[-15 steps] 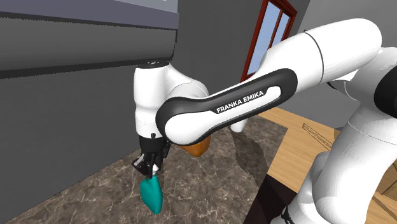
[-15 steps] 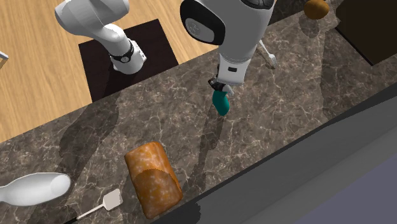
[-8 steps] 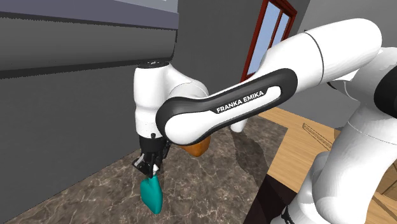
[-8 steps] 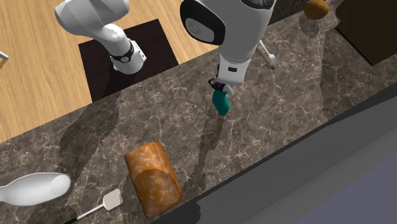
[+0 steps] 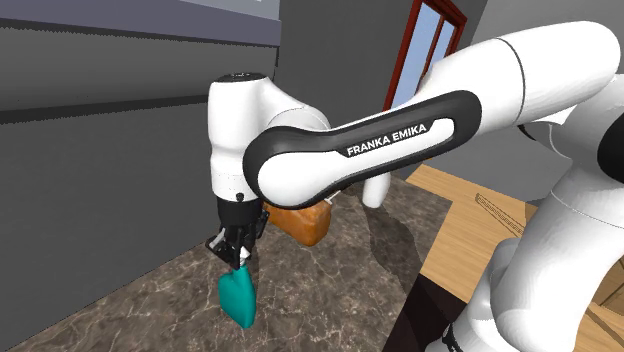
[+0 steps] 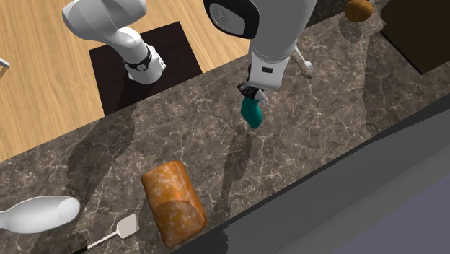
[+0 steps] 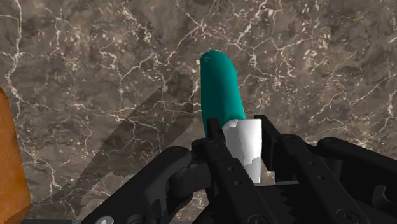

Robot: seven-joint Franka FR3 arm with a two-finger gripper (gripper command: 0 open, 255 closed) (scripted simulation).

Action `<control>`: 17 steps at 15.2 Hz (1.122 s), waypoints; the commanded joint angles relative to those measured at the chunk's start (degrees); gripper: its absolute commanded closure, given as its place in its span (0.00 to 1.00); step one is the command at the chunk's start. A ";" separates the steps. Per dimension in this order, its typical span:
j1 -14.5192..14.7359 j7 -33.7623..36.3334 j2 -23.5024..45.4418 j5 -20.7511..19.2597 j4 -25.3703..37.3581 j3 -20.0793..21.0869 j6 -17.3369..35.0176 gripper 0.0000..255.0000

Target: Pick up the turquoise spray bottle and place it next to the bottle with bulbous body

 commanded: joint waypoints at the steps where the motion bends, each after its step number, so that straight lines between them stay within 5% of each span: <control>1: -0.09 -0.34 -0.71 0.39 0.93 -0.09 -1.55 1.00; 17: -0.31 -1.00 -2.52 1.28 11.47 -0.38 -13.67 1.00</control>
